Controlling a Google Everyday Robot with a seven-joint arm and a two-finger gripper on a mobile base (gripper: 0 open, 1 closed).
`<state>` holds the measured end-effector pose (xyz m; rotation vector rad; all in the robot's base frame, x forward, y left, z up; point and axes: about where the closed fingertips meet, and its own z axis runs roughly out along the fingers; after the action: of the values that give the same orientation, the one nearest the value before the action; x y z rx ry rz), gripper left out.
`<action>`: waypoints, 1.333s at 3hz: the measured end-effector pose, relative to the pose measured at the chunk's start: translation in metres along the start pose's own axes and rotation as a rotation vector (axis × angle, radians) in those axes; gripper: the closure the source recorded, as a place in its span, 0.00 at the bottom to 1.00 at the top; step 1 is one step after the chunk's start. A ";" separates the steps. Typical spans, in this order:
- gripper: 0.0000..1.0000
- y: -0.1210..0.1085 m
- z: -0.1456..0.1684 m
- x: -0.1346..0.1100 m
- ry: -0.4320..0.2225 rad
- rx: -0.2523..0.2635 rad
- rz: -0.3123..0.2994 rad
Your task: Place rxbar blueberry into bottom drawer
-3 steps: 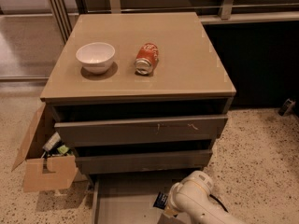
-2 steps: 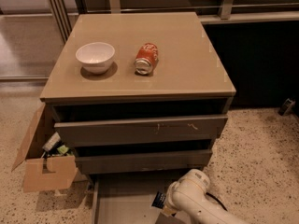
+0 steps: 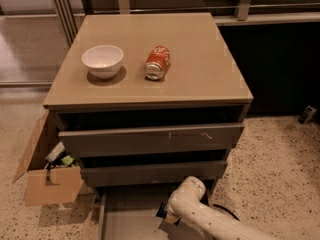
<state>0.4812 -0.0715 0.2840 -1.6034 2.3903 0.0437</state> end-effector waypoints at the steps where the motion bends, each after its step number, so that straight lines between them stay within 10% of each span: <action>1: 1.00 -0.007 0.054 -0.009 0.116 0.007 -0.077; 2: 1.00 -0.011 0.085 -0.005 0.185 0.003 -0.099; 4: 1.00 -0.010 0.050 0.039 0.223 0.103 -0.060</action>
Offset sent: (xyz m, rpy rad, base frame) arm 0.0403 0.0135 -0.1132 -0.2706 0.0799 0.0932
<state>0.4867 -0.1022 0.2280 -1.7094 2.4578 -0.2794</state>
